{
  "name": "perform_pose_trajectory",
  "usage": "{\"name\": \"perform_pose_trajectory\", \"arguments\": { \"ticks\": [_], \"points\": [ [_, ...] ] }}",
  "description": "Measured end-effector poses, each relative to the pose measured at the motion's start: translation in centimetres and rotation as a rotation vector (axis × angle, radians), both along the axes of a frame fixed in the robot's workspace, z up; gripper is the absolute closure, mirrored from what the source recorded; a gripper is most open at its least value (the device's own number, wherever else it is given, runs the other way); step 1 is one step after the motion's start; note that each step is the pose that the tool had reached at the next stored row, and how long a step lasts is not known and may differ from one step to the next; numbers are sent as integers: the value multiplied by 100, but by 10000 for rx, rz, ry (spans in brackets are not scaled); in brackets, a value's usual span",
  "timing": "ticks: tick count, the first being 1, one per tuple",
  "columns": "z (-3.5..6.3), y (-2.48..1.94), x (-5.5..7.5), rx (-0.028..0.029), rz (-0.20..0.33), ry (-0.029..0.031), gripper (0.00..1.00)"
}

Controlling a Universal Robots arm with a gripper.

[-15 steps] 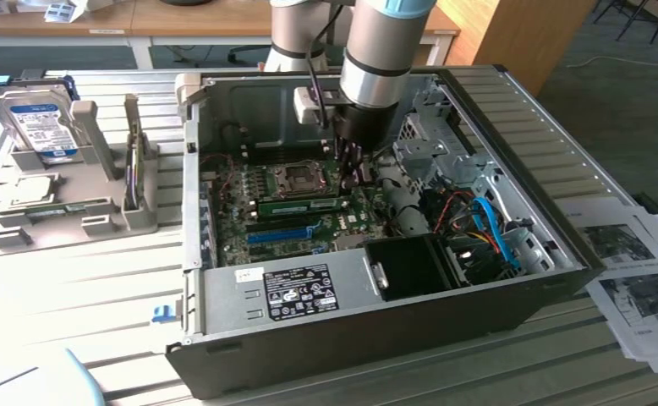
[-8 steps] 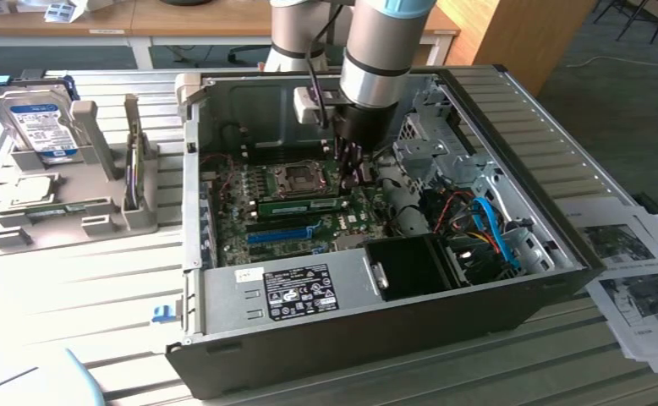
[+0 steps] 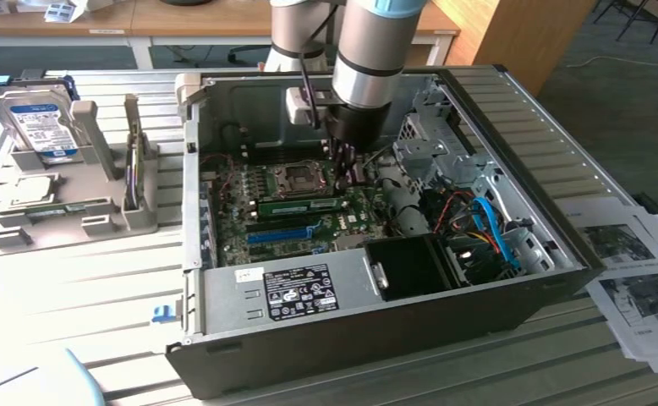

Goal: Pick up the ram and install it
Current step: 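Press down the ram until it locks into place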

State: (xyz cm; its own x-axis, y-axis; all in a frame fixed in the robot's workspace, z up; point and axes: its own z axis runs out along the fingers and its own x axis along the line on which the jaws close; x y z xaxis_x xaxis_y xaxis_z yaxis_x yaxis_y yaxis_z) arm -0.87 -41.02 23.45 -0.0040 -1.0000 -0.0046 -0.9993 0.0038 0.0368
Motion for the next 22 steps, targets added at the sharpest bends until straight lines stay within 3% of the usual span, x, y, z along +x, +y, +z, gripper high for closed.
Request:
{"name": "perform_pose_trajectory", "arguments": {
  "ticks": [22],
  "points": [
    [-1, 0, -332, 1, -37, -32, 91]
  ]
}}
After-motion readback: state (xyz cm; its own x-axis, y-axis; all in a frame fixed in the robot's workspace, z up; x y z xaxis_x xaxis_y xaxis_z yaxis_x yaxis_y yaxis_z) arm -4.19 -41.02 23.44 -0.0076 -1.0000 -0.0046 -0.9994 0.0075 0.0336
